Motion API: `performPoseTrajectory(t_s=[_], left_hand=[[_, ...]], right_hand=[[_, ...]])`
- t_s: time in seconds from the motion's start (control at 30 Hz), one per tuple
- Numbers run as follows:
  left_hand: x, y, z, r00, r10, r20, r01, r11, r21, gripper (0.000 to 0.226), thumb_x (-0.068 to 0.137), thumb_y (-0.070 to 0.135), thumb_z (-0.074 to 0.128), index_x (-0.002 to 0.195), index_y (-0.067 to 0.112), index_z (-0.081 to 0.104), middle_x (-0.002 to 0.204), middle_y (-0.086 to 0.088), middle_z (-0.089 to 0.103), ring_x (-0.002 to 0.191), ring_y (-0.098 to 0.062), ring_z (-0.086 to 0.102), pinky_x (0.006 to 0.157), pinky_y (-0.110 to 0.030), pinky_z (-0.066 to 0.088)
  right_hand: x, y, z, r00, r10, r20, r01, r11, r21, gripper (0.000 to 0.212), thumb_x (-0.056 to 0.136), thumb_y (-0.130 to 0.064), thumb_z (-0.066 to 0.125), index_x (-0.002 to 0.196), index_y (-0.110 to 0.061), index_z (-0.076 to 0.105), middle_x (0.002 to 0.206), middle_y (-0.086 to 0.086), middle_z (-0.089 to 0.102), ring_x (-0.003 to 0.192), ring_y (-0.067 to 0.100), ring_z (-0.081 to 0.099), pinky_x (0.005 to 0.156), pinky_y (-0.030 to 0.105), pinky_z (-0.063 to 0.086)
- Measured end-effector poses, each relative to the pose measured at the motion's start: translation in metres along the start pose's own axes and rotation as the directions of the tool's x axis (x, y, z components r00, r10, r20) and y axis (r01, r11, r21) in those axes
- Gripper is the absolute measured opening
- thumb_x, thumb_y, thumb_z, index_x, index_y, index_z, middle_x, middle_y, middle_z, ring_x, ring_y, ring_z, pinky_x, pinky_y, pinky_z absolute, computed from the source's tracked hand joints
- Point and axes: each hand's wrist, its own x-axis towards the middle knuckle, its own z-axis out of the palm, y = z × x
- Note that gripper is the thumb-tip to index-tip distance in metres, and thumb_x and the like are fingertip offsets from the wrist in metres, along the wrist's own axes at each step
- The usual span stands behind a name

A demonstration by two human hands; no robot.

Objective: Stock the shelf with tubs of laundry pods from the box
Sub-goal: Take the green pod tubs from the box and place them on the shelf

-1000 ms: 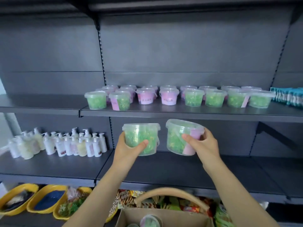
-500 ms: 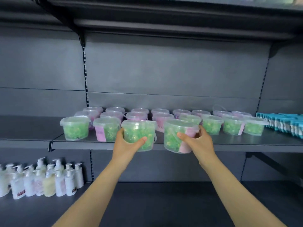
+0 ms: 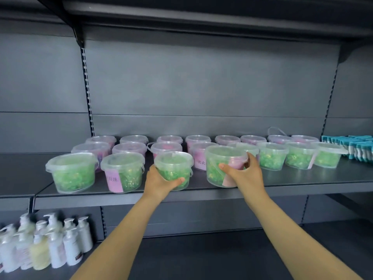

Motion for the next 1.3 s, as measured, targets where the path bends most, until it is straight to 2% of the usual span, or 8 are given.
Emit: performPoseTrajectory(t_s=[0.13, 0.27, 0.43, 0.57, 0.7, 0.87, 1.03, 1.3], left_hand=[[0.003, -0.007, -0.003, 1.000, -0.025, -0.002, 0.025, 0.997, 0.078, 0.100, 0.035, 0.063, 0.073, 0.116, 0.007, 0.054, 0.115, -0.009, 0.058, 0.112, -0.024, 0.055, 0.096, -0.039, 0.048], [-0.001, -0.006, -0.002, 1.000, 0.011, 0.004, -0.011, 0.996, 0.089, 0.075, 0.063, 0.038, 0.082, 0.122, 0.004, 0.051, 0.120, -0.010, 0.053, 0.119, -0.025, 0.047, 0.098, -0.036, 0.044], [0.002, -0.009, -0.001, 1.000, 0.019, -0.002, -0.019, 0.994, 0.106, 0.075, 0.063, 0.039, 0.082, 0.122, 0.005, 0.051, 0.120, -0.012, 0.055, 0.116, -0.027, 0.051, 0.098, -0.040, 0.046], [0.000, -0.007, -0.005, 1.000, 0.011, 0.029, -0.016, 0.987, 0.162, 0.073, 0.066, 0.039, 0.080, 0.123, 0.005, 0.050, 0.120, -0.011, 0.056, 0.115, -0.026, 0.052, 0.096, -0.034, 0.046], [-0.004, -0.005, -0.013, 0.999, 0.013, 0.035, -0.022, 0.961, 0.277, 0.063, 0.072, 0.037, 0.076, 0.117, 0.001, 0.051, 0.114, -0.013, 0.059, 0.109, -0.028, 0.055, 0.092, -0.036, 0.047], [-0.022, 0.000, -0.029, 0.993, 0.087, 0.081, -0.115, 0.886, 0.448, 0.049, 0.082, 0.035, 0.067, 0.114, 0.000, 0.053, 0.106, -0.009, 0.057, 0.092, -0.022, 0.055, 0.082, -0.030, 0.044], [-0.056, 0.025, -0.056, 0.967, 0.183, 0.177, -0.255, 0.730, 0.635, 0.041, 0.089, 0.033, 0.059, 0.114, 0.001, 0.057, 0.115, -0.016, 0.060, 0.105, -0.029, 0.056, 0.090, -0.034, 0.045], [-0.139, 0.046, -0.075, 0.947, 0.236, 0.218, -0.312, 0.512, 0.800, 0.038, 0.092, 0.028, 0.052, 0.119, 0.001, 0.056, 0.122, -0.019, 0.055, 0.114, -0.035, 0.050, 0.095, -0.042, 0.044]], right_hand=[[0.008, -0.003, 0.012, 0.999, -0.015, 0.029, 0.016, 1.000, -0.027, 0.097, 0.065, -0.030, 0.085, 0.143, -0.015, 0.031, 0.133, -0.005, 0.043, 0.124, 0.013, 0.042, 0.095, 0.021, 0.035], [0.009, 0.008, 0.023, 0.991, 0.042, 0.127, -0.025, 0.991, -0.128, 0.084, 0.063, -0.027, 0.086, 0.133, -0.014, 0.040, 0.121, -0.005, 0.050, 0.116, 0.015, 0.050, 0.091, 0.024, 0.040], [0.013, 0.016, 0.024, 0.984, 0.048, 0.174, -0.024, 0.991, -0.134, 0.070, 0.061, -0.025, 0.087, 0.121, -0.015, 0.052, 0.117, -0.002, 0.059, 0.108, 0.016, 0.056, 0.088, 0.025, 0.044], [0.019, 0.005, 0.017, 0.951, 0.107, 0.290, -0.054, 0.982, -0.182, 0.039, 0.067, -0.018, 0.083, 0.098, -0.025, 0.060, 0.104, -0.002, 0.066, 0.097, 0.013, 0.062, 0.078, 0.021, 0.047], [0.019, -0.010, 0.005, 0.921, 0.132, 0.367, 0.002, 0.940, -0.342, 0.043, 0.072, -0.020, 0.080, 0.110, -0.010, 0.062, 0.106, 0.003, 0.066, 0.097, 0.017, 0.060, 0.072, 0.019, 0.045], [0.008, -0.025, -0.019, 0.870, 0.180, 0.460, 0.183, 0.747, -0.639, 0.052, 0.079, -0.030, 0.071, 0.122, -0.006, 0.054, 0.118, 0.006, 0.061, 0.108, 0.025, 0.057, 0.094, 0.036, 0.047], [-0.015, -0.043, -0.049, 0.814, 0.146, 0.562, 0.486, 0.358, -0.797, 0.046, 0.083, -0.038, 0.064, 0.118, -0.010, 0.052, 0.114, 0.009, 0.059, 0.104, 0.027, 0.056, 0.085, 0.035, 0.049], [-0.063, -0.059, -0.095, 0.724, 0.041, 0.689, 0.661, 0.243, -0.710, 0.045, 0.084, -0.040, 0.063, 0.112, -0.006, 0.054, 0.111, 0.012, 0.057, 0.099, 0.029, 0.053, 0.078, 0.034, 0.047]])
